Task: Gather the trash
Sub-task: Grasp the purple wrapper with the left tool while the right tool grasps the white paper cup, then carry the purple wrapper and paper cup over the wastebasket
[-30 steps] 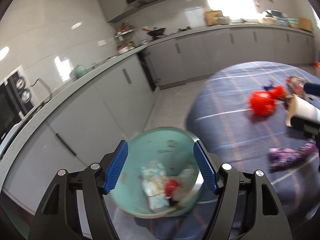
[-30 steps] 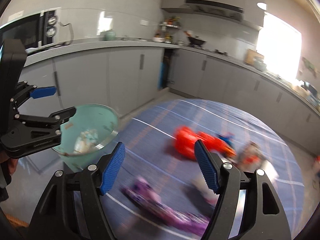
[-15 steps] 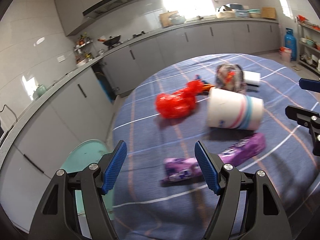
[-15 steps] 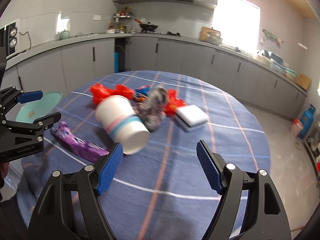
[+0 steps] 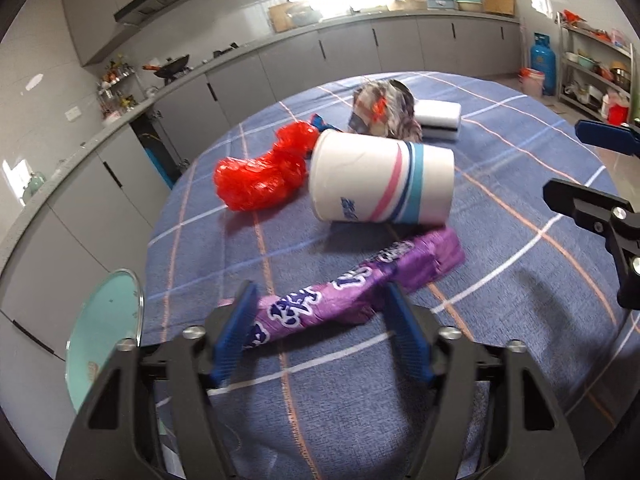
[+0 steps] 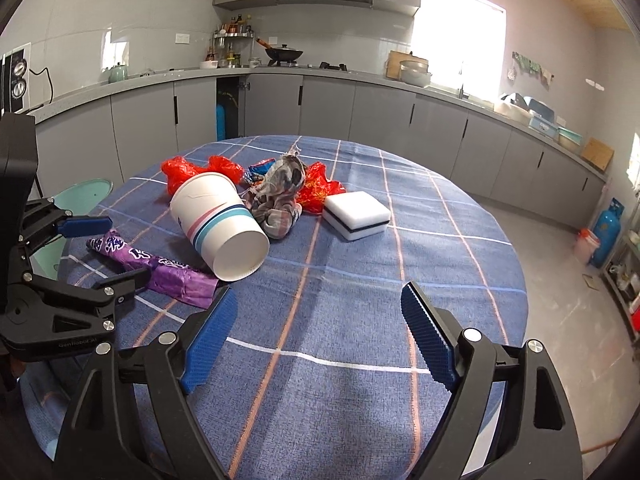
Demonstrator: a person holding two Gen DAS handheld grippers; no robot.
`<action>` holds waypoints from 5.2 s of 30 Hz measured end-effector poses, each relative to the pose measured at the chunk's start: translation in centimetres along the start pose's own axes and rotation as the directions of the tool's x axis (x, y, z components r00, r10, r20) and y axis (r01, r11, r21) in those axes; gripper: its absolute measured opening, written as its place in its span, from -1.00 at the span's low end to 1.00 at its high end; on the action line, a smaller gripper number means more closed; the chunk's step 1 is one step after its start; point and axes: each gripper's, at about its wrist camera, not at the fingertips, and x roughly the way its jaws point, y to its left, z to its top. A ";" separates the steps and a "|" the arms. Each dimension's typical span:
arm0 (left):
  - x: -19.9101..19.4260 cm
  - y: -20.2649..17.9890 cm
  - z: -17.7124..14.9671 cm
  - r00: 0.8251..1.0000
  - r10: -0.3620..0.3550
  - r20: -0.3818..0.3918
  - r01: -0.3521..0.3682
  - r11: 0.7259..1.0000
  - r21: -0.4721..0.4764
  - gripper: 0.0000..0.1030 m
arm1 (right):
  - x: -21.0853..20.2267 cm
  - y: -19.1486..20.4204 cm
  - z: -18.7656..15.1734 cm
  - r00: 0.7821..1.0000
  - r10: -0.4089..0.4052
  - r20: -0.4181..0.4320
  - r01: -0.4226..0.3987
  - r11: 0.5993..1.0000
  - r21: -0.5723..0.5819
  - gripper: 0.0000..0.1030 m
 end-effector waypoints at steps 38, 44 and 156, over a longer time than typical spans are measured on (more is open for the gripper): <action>-3.5 10.7 1.0 0.984 0.166 0.066 -0.154 0.975 -0.161 -0.33 | 7.6 7.3 4.9 0.966 0.194 -0.170 -0.223 0.959 -0.175 0.09; -4.4 11.7 0.7 0.975 0.210 0.073 -0.192 0.961 -0.197 -0.33 | 4.8 8.7 5.0 0.973 0.206 -0.108 -0.221 0.963 -0.155 0.05; -4.0 27.3 -7.0 0.845 0.515 -0.143 -0.526 0.754 -0.392 -0.11 | 9.6 30.3 14.2 0.893 0.448 0.044 -0.422 0.868 -0.260 0.04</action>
